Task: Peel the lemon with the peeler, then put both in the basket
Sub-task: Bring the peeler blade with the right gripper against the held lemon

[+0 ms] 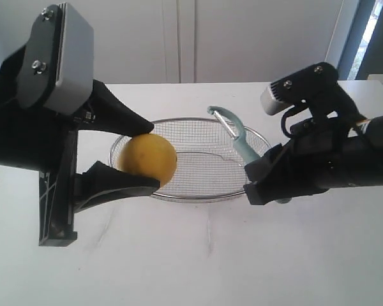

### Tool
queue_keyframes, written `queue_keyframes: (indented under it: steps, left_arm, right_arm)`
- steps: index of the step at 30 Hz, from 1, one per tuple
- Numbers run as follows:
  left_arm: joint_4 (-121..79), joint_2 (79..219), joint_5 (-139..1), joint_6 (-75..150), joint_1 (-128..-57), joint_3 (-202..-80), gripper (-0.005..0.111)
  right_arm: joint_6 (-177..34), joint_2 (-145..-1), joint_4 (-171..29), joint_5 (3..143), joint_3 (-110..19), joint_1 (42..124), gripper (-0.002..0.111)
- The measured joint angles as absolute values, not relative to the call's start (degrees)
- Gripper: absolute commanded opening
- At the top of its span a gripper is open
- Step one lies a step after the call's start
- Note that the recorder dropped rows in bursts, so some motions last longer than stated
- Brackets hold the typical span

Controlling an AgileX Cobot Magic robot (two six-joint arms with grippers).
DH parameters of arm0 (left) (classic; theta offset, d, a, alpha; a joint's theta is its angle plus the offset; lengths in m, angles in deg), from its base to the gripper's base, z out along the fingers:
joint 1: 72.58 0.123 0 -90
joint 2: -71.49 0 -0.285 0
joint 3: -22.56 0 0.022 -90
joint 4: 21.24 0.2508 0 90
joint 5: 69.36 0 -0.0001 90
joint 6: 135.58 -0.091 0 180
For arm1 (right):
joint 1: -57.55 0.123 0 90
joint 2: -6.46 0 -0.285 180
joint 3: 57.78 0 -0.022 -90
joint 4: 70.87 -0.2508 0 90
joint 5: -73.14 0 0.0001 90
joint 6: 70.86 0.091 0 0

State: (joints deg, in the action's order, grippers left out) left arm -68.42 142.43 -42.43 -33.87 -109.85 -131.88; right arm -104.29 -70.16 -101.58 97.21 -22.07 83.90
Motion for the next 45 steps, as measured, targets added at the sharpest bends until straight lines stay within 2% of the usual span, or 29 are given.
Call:
queue_keyframes:
  steps: [11, 27, 36, 45]
  left_arm:
    - [-68.5, 142.4, -46.9, -33.9, -109.8, -131.9, 0.0]
    - [-68.5, 142.4, -50.0, -33.9, -109.8, -131.7, 0.0]
    - [-69.6, 142.4, -59.0, -33.8, -109.8, -127.8, 0.0]
    - [-73.1, 142.7, -60.6, -33.8, -109.8, -127.0, 0.0]
  right_arm:
    - [-123.4, -71.2, -121.1, 105.2, -22.8, 83.9, 0.0]
    - [-126.3, -79.1, -136.2, 113.1, -22.8, 83.9, 0.0]
    - [-126.8, -80.9, -138.2, 118.8, -25.4, 83.9, 0.0]
    - [-126.9, -81.0, -139.0, 118.8, -25.4, 83.9, 0.0]
